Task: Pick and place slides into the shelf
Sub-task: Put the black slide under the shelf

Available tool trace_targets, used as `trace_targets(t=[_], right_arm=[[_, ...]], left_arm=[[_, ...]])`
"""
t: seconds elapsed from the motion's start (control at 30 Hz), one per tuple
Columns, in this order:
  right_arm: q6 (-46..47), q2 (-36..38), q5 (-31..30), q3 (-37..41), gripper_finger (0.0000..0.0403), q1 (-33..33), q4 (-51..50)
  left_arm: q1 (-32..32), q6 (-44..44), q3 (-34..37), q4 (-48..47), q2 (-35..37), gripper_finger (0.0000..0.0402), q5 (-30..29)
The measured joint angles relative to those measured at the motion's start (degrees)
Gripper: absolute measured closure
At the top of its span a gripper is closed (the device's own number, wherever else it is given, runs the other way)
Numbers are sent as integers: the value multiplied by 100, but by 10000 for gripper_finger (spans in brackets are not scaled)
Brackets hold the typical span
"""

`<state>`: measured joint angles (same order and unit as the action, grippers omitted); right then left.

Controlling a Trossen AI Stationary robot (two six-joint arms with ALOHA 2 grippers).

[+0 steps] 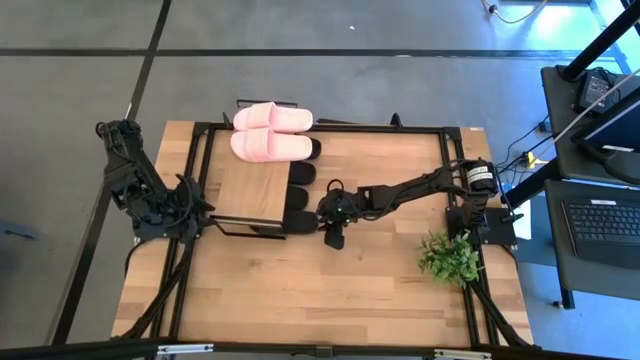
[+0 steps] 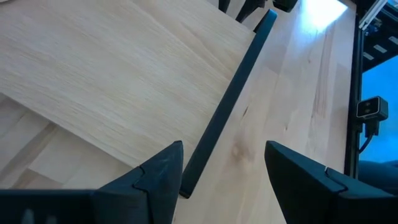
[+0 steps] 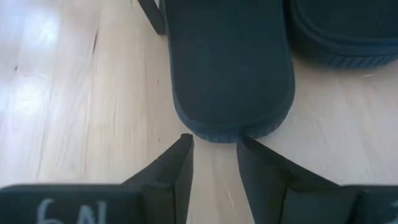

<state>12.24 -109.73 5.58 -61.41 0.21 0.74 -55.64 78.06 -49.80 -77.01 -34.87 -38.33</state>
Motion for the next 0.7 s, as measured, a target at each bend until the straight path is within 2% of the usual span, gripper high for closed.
trace_targets(t=[0.37,0.53,0.7], right_arm=[[-57,-278,-10,-31,278,-7,438],[-212,-449,-5,-360,278,-8,575],[-393,-691,3,-738,278,-7,257]], left_arm=[[0,0,2,44,-2,185,0],[1,-4,2,44,-4,185,2],[2,-9,2,44,0,185,9]])
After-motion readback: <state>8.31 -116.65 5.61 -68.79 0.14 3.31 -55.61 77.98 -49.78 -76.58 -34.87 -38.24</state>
